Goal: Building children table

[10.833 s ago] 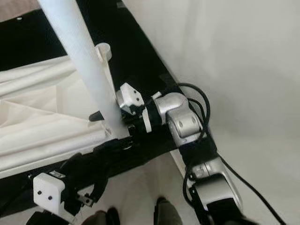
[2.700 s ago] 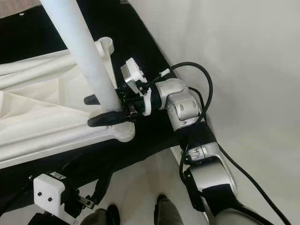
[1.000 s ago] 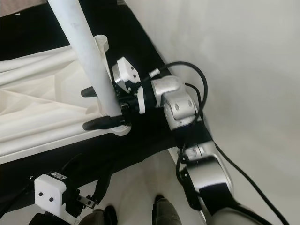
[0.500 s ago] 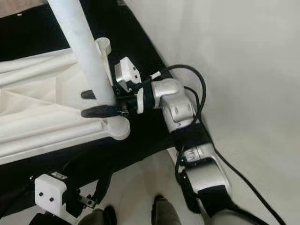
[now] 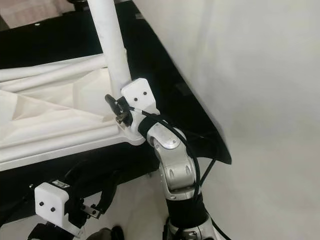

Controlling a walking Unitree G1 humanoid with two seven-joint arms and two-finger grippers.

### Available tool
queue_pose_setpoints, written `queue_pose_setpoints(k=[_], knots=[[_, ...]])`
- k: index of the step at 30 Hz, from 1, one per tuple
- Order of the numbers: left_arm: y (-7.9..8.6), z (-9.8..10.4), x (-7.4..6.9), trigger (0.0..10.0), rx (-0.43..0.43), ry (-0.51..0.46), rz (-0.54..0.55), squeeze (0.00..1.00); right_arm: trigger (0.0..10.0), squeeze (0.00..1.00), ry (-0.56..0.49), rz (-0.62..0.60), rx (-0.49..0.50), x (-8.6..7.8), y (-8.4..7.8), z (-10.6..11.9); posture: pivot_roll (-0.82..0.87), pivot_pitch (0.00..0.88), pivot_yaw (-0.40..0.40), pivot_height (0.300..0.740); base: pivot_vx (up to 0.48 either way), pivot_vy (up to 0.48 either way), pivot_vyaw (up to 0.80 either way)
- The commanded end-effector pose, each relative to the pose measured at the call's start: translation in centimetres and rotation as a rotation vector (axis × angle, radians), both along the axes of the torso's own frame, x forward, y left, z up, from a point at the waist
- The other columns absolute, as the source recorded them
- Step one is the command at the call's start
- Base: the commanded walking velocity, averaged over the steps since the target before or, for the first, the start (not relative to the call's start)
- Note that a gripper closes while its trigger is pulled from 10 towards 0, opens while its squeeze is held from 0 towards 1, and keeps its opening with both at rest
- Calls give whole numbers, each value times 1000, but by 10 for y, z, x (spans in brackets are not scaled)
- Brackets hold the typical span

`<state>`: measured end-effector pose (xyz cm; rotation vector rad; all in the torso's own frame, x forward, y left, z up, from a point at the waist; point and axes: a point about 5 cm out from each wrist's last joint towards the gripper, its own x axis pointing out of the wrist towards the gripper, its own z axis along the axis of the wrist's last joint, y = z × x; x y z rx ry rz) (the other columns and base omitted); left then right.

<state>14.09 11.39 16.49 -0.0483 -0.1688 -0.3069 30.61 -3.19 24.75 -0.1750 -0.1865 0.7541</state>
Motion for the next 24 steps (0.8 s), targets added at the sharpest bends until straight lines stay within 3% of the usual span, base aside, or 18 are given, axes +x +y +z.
queue_pose_setpoints(k=[1,2,3,5,8,15,16,24], knots=[[0,-7,-1,10000,1,34,6,0,10000,75,147,96,-26,11,10,-20,0,296,23,740,0,0,0],[0,-7,-1,10000,1,34,6,0,10000,75,147,96,-26,11,10,-20,0,296,23,740,0,0,0],[0,-7,-2,10000,1,33,7,0,10000,1000,90,308,17,11,15,-1,1,294,23,740,0,0,0],[-1,-6,-2,10000,0,32,5,0,10000,1000,-2,514,-11,1,14,18,3,297,23,740,0,0,0],[-1,-6,-2,10000,-2,33,2,0,10000,1000,-59,694,-90,1,6,29,5,300,27,740,0,0,0],[-1,-6,-4,10000,-3,36,1,0,10000,1000,-108,902,-225,6,1,37,11,300,27,740,0,0,0],[-2,-6,-4,10000,-3,37,0,0,10000,0,-128,938,-233,14,5,45,15,303,30,740,0,0,0],[-4,-6,-6,10000,-4,41,-3,0,10000,0,-73,1084,-222,22,12,43,26,299,29,740,0,0,0]])
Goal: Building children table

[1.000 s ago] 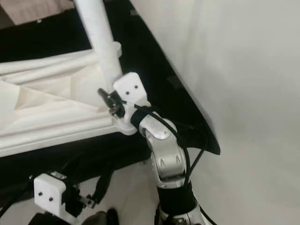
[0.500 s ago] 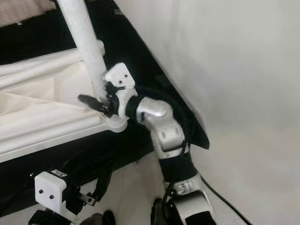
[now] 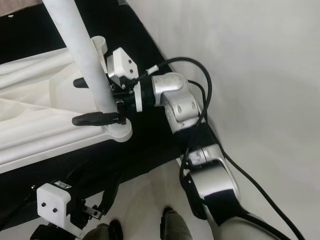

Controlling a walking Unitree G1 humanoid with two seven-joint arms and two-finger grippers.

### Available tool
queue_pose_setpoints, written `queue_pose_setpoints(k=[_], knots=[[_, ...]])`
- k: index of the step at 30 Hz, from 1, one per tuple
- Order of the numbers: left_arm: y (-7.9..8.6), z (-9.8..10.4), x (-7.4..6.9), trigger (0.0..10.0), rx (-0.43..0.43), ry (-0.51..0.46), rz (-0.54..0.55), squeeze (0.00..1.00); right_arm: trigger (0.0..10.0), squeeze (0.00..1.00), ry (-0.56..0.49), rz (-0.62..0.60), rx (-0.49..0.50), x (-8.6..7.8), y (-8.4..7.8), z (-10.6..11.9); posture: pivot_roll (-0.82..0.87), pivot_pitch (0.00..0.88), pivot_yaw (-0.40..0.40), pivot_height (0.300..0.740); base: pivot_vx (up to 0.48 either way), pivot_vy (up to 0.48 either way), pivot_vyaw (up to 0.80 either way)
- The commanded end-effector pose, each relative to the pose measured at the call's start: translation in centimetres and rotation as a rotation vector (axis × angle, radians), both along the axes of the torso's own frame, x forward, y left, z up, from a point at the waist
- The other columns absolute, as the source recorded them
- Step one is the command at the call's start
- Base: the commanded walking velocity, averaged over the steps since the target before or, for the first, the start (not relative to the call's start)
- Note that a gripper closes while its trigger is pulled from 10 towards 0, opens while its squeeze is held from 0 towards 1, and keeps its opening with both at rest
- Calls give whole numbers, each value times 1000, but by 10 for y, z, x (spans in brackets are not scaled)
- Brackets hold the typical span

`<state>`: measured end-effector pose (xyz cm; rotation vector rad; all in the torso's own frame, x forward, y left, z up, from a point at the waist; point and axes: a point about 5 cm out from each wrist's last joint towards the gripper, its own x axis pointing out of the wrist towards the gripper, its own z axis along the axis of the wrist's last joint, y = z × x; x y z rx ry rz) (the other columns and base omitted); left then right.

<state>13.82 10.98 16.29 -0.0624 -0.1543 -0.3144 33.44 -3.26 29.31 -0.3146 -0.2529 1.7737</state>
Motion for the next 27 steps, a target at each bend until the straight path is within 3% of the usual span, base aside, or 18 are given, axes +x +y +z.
queue_pose_setpoints(k=[1,7,8,9,10,11,13,14,15,16,17,18,19,20,21,22,24,27], knots=[[0,-4,-3,10000,6,25,6,0,0,0,20,98,-6,-6,13,-4,29,300,27,740,0,0,0],[-1,-3,-4,10000,4,24,6,0,0,0,51,84,-9,-3,7,-14,40,303,29,740,0,0,0],[-1,-3,-4,10000,3,24,6,0,0,0,35,7,-3,1,4,-17,45,308,26,740,0,0,0],[-1,-3,-4,10000,3,24,6,0,0,0,35,7,-3,1,4,-17,45,308,26,740,0,0,0],[-1,-2,-4,10000,2,24,5,0,0,0,21,-89,2,7,0,-21,44,309,26,740,0,0,0],[-1,-2,-4,10000,2,24,5,0,0,0,21,-89,2,7,0,-21,44,309,26,740,0,0,0],[-1,-2,-4,10000,1,24,5,0,0,0,8,-341,30,21,-12,-31,38,315,22,740,0,0,0],[-1,-2,-4,10000,1,24,5,0,0,0,8,-341,30,21,-12,-31,38,315,22,740,0,0,0],[-1,-2,-5,10000,2,24,5,0,0,0,29,-506,42,27,-19,-40,28,320,21,740,0,0,0],[-1,-2,-5,10000,2,24,5,0,0,0,29,-506,42,27,-19,-40,28,320,21,740,0,0,0],[0,-2,-5,10000,2,24,6,0,0,0,46,-715,27,30,-28,-54,21,324,23,740,0,0,0],[2,-2,-5,10000,3,26,5,0,0,0,69,-1041,0,30,-45,-71,14,326,24,740,0,0,0],[3,-2,-6,10000,4,26,5,0,0,0,72,-1273,-25,27,-60,-82,12,325,24,740,0,0,0],[3,-2,-5,10000,6,27,0,0,0,0,59,-1354,-26,12,-61,-89,24,324,32,740,0,0,0],[3,-2,-5,10000,7,28,-3,0,0,0,54,-1371,-18,1,-60,-91,24,324,32,740,0,0,0],[3,-2,-5,10000,7,28,-3,0,0,0,54,-1371,-18,1,-60,-91,24,324,32,740,0,0,0],[4,-3,-4,10000,12,30,-7,0,0,0,89,-1316,15,-15,-39,-95,22,322,37,740,0,0,0],[5,-4,-3,10000,17,30,-7,0,0,0,106,-1296,35,-14,-26,-95,31,311,39,740,0,0,0]])
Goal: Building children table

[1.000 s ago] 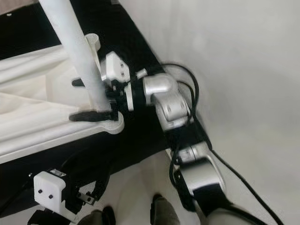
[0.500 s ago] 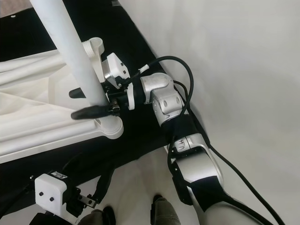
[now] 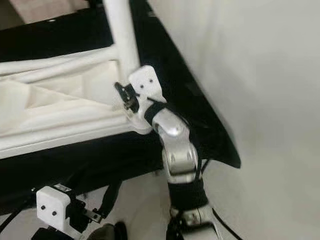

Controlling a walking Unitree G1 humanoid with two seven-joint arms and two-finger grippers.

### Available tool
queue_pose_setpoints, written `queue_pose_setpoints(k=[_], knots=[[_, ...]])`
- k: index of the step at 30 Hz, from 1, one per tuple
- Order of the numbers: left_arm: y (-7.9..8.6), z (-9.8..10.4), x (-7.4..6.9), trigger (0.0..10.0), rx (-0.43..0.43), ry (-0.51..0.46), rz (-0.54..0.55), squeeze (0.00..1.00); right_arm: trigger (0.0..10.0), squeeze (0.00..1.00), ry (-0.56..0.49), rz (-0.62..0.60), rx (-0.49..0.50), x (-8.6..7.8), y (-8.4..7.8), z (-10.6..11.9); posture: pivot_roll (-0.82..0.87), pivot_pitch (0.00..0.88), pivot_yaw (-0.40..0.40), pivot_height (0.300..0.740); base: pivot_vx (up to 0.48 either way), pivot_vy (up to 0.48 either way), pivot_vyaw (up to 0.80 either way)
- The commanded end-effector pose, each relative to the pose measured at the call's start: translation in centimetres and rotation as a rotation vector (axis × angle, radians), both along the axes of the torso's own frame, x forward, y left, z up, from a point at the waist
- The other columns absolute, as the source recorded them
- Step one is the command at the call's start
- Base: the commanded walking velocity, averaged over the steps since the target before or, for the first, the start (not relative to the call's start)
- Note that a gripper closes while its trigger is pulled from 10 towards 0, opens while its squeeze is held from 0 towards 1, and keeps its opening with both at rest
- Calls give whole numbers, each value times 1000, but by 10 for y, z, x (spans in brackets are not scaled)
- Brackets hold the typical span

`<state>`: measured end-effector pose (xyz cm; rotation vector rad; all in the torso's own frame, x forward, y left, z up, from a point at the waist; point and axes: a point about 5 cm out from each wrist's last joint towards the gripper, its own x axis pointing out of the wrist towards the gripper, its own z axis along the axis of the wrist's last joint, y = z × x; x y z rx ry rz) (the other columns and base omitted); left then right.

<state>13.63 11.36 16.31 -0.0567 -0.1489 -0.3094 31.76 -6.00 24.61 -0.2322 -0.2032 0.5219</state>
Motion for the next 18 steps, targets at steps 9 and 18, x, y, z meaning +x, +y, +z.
queue_pose_setpoints(k=[9,18], knots=[[2,-4,0,10000,18,20,2,0,10000,1000,189,153,-113,4,28,-28,35,303,35,740,0,0,0],[0,-3,-1,10000,11,21,-6,0,10000,624,21,904,-193,-7,28,12,42,311,35,740,0,0,0]])
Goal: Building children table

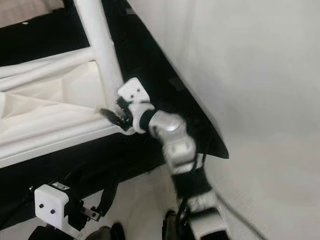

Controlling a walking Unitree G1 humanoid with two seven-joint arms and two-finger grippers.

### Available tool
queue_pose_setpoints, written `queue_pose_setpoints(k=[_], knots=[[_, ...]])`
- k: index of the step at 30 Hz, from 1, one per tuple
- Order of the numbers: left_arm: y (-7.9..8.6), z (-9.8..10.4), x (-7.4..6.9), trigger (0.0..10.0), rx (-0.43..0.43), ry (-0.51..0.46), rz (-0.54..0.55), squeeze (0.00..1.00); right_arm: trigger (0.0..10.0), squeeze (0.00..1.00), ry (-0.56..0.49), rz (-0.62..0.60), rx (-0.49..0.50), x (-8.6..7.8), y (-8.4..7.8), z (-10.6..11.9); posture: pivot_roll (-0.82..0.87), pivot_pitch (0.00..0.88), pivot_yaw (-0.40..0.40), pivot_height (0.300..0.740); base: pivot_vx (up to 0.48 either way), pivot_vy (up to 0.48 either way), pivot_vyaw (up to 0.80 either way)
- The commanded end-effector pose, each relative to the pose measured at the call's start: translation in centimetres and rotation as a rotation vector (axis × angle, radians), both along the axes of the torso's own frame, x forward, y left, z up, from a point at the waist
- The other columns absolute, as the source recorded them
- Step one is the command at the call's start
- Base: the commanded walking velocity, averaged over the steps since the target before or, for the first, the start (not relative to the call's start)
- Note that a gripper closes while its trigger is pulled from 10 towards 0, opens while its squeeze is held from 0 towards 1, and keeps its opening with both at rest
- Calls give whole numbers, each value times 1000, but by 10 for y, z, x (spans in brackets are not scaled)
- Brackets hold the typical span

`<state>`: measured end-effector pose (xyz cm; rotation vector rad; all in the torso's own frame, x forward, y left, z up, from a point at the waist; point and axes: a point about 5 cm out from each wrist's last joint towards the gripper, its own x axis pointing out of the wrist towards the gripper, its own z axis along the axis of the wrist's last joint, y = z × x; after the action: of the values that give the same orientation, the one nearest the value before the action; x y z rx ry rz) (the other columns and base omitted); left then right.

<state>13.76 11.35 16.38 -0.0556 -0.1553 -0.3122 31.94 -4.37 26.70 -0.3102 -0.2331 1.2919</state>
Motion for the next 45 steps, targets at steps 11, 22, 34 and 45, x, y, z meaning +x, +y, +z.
queue_pose_setpoints(k=[11,22,34,45], knots=[[-1,-3,-5,10000,9,29,0,0,10000,0,-26,342,-211,5,7,-11,44,323,25,740,0,0,0],[-3,-3,-6,10000,3,33,-2,0,0,0,-16,279,-186,18,-9,-13,29,325,25,740,0,0,0],[0,-5,-4,10000,4,36,-15,0,0,0,261,-824,-1,-26,-31,-97,-4,312,41,740,0,0,0],[0,-6,-1,10000,4,32,-12,0,10000,678,211,-398,103,-13,10,-55,-1,301,35,740,0,0,0]])
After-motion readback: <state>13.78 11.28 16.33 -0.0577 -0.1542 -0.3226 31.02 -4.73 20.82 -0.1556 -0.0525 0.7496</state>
